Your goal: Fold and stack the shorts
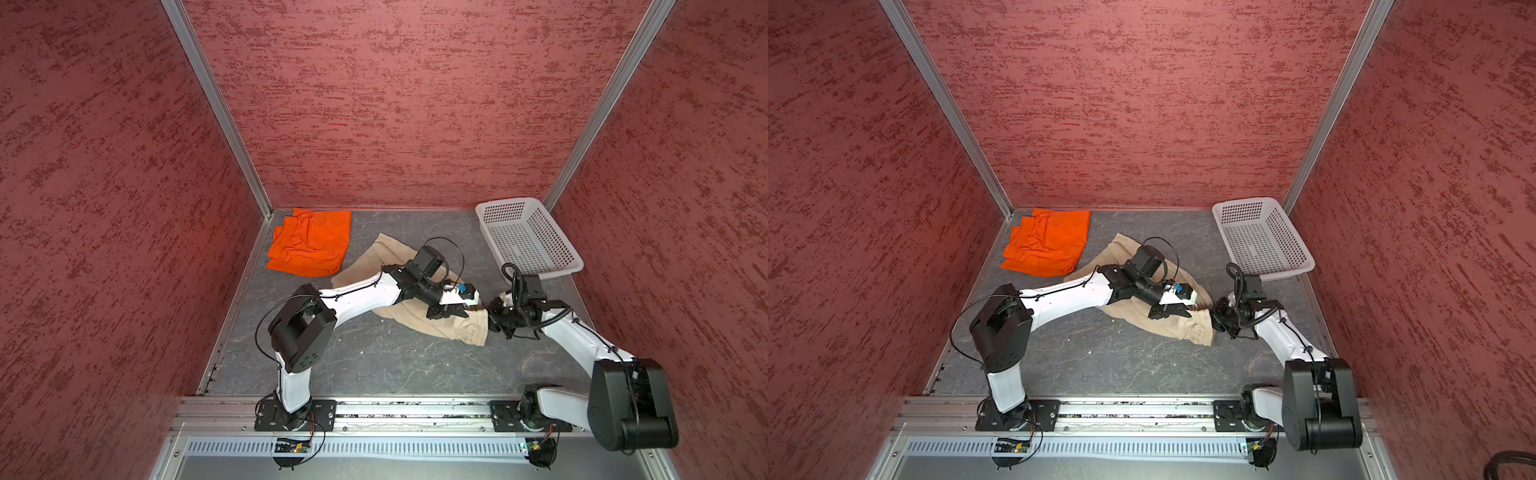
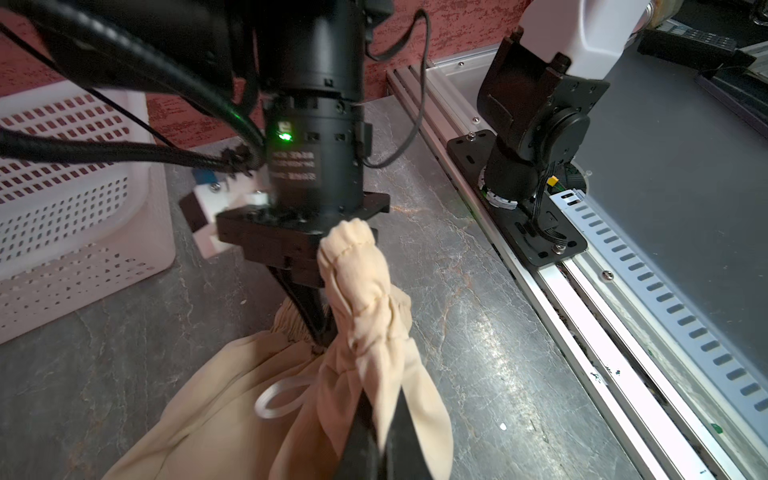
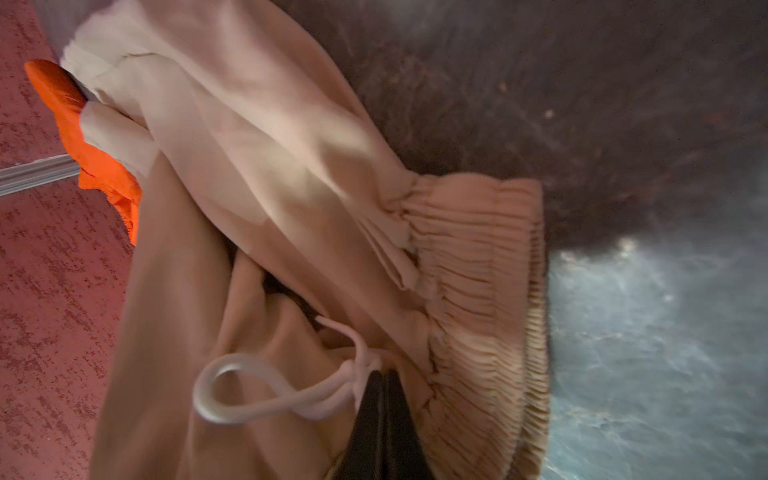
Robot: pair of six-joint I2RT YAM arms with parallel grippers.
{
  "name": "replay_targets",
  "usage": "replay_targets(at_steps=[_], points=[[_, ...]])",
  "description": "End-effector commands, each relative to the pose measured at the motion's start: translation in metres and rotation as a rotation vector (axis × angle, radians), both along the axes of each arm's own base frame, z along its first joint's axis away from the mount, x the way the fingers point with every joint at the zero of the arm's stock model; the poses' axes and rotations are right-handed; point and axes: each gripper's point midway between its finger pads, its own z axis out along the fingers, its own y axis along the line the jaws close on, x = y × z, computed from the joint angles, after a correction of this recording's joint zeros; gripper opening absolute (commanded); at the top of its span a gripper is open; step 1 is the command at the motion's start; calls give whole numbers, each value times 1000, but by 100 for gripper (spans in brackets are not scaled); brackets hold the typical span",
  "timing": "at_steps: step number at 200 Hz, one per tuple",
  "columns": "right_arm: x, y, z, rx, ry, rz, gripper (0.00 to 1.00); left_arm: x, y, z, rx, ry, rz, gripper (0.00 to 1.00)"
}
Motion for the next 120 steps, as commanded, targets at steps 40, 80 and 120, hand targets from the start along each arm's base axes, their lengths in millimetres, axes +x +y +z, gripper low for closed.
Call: replay_targets(at_steps=[40,80,120], points=[[-31,8,-24,58,37,-21,0,32,-26,-12,-6,-15,52,0],[-42,4,-38,41,78,-57,0,61,-45,-34,36,-23,137,0],[-43,-17,-22,-93,83,-108,17,73,-62,-66,104,-20,167,0]])
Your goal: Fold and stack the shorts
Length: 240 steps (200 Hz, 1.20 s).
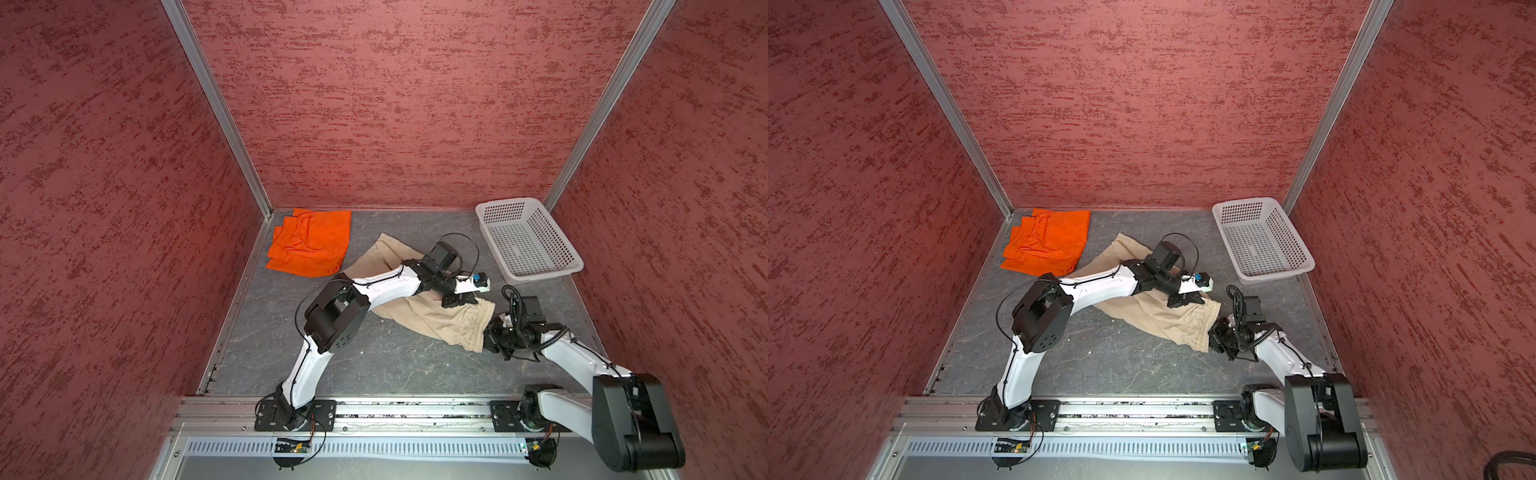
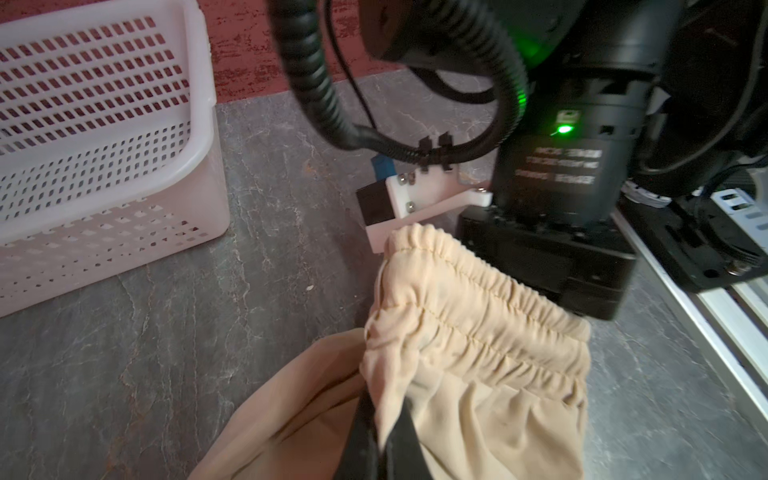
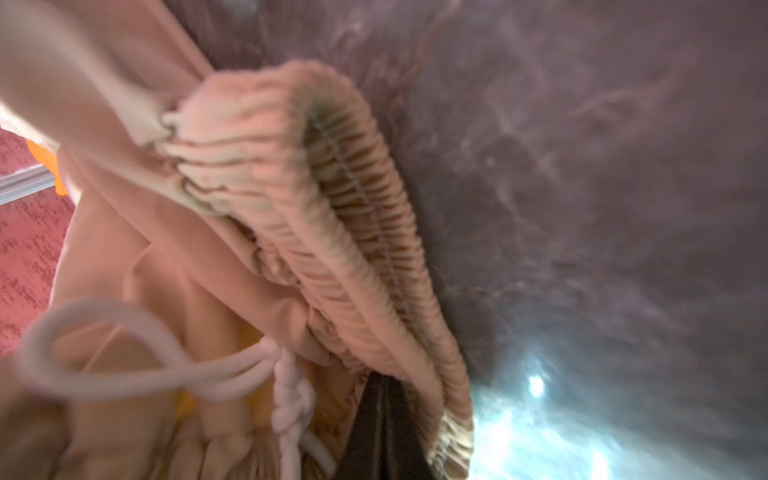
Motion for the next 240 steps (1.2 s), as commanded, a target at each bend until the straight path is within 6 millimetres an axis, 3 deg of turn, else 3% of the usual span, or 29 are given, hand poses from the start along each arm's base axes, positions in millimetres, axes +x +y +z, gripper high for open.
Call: replay_targets(at_steps=[1,24,56,90,115,136,151,180,216,240], points=[[-2,-21,9,-136,25,-53,17,7,-10,-15,42,-3,36,0],[-7,-48,35,-294,16,-119,28,8,-15,-36,89,4,51,1],[-9,-70,72,-393,-45,-203,29,9,-19,-59,151,4,65,2],[-1,-66,85,-377,-94,-185,28,7,-23,-71,193,7,63,7],[9,-56,89,-323,-134,-165,27,6,-26,-78,230,1,64,21],[17,-49,92,-290,-163,-154,24,11,-27,-60,194,22,103,45],[21,-48,95,-284,-182,-155,22,22,-26,-35,148,15,160,60],[33,-36,104,-238,-237,-147,14,49,-11,26,37,11,305,70],[42,1,105,-194,-263,-69,4,91,48,77,-40,155,581,73],[44,35,96,-159,-260,6,0,108,109,75,-45,303,796,70]])
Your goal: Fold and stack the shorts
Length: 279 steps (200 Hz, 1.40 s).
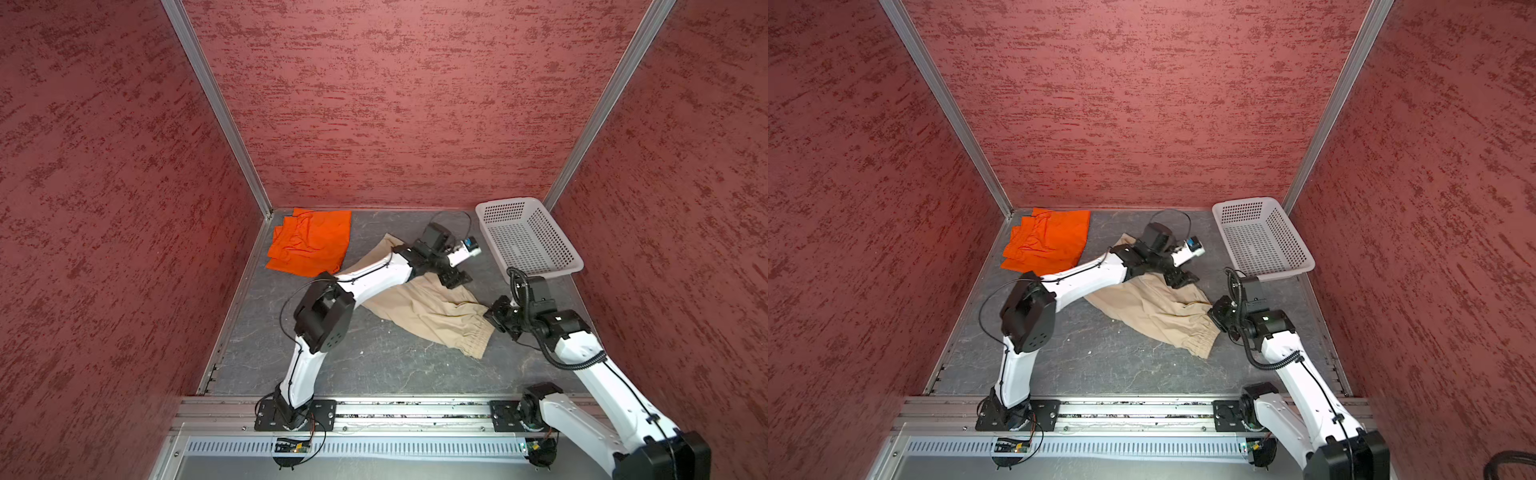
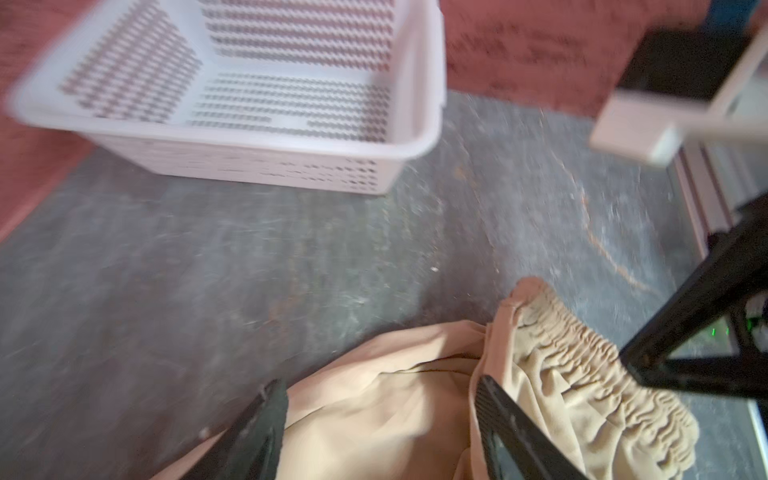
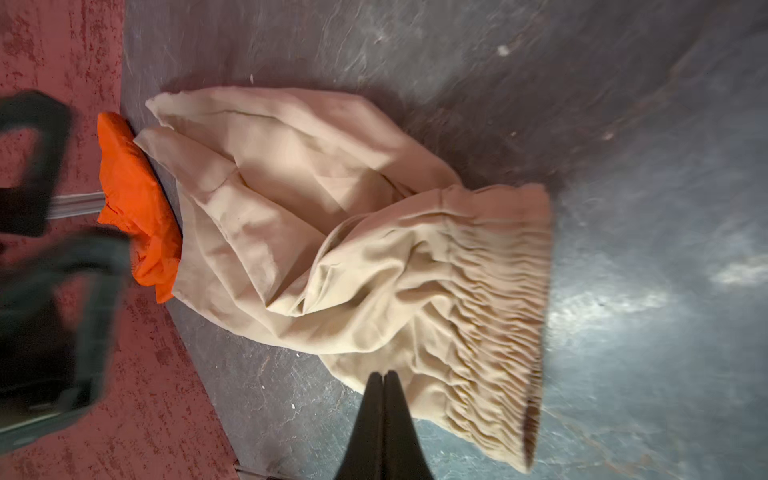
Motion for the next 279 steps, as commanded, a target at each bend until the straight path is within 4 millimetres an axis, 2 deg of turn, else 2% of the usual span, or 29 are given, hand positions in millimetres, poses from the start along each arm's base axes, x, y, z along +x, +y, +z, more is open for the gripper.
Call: replay_targets(at_steps=[1,14,35,58,77,108,141,172,197,206,218,238,256,268,279], points=[[12,31,1,55,-28,27,0,23,54,3,-59,165,257,70],[11,46,-8,53,-9,65,0,27,90,-8,-65,246,384,66],[8,58,-31,49,40,103,0,32,155,-45,-68,402,625,58],[1,53,-57,23,93,91,0,31,215,-92,-64,593,872,43],[-6,45,-75,-15,136,85,0,25,249,-124,0,705,1025,32],[-15,28,-94,-67,190,67,0,8,285,-170,100,838,1192,18],[-22,-2,-107,-132,252,37,0,-23,306,-197,163,929,1283,1],[-26,-28,-117,-144,289,5,0,-67,318,-215,204,1007,1335,0],[-25,-34,-123,-176,315,35,0,-104,326,-219,197,1051,1376,0],[-19,-33,-118,-182,301,57,0,-111,327,-216,181,1051,1386,0],[-7,-26,-99,-198,242,99,11,-117,328,-209,155,1039,1394,0],[22,-11,-43,-272,74,175,22,-110,325,-189,81,994,1388,1],[46,13,7,-323,-98,261,30,-102,324,-178,64,957,1380,3],[57,30,30,-380,-189,343,40,-100,325,-179,80,950,1380,3],[67,46,42,-437,-257,428,48,-100,325,-183,95,949,1377,3]])
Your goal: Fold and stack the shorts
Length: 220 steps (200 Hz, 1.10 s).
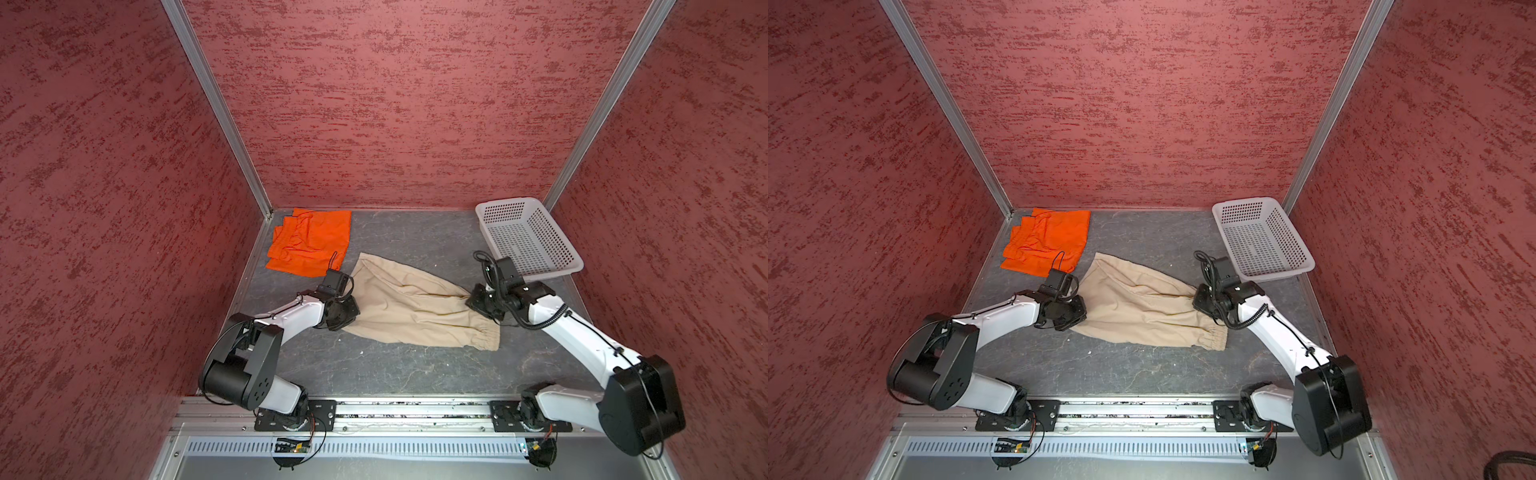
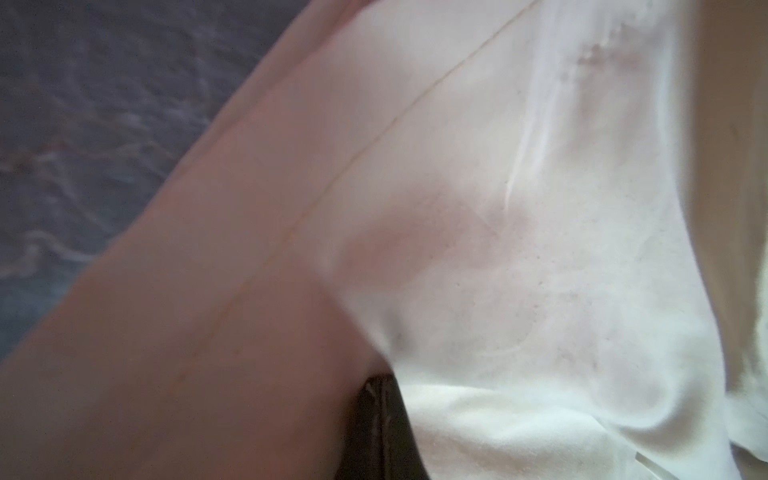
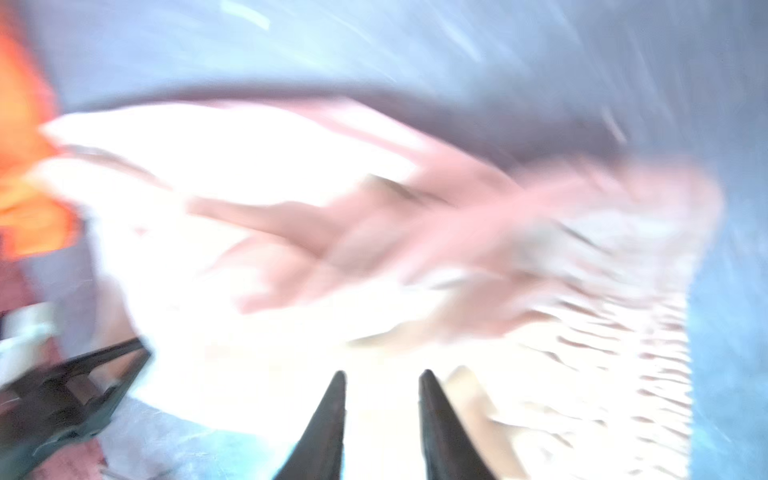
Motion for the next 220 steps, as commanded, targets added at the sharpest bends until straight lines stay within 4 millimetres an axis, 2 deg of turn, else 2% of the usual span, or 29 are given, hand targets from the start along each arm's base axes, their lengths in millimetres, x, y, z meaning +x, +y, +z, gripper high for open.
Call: replay_targets(at_steps=[1,28,31,56,78,96,124,166,183,194,200,220], points=[[13,14,27,-175,-142,155,48,-5,10,-9,69,38,8,3],[30,76,33,-271,-266,466,60,-12,11,-22,71,73,11,3],[32,84,25,-291,-262,510,61,-12,12,-23,72,74,12,3],[39,139,-1,-313,-292,744,63,-17,14,-30,75,89,28,3],[46,166,-27,-288,-262,844,66,-20,17,-32,78,93,43,3],[56,171,-47,-327,-242,865,66,-21,18,-31,80,90,53,3],[77,162,-72,-431,-199,803,67,-24,20,-32,88,95,56,3],[95,166,-85,-438,-195,789,63,-28,24,-33,99,103,60,3],[102,164,-87,-430,-193,791,51,-30,25,-33,103,107,60,3],[110,161,-85,-429,-200,781,29,-33,26,-35,108,114,61,3],[115,160,-82,-425,-206,779,20,-34,27,-36,110,115,61,3],[132,155,-72,-389,-228,768,5,-37,28,-39,116,125,63,2]])
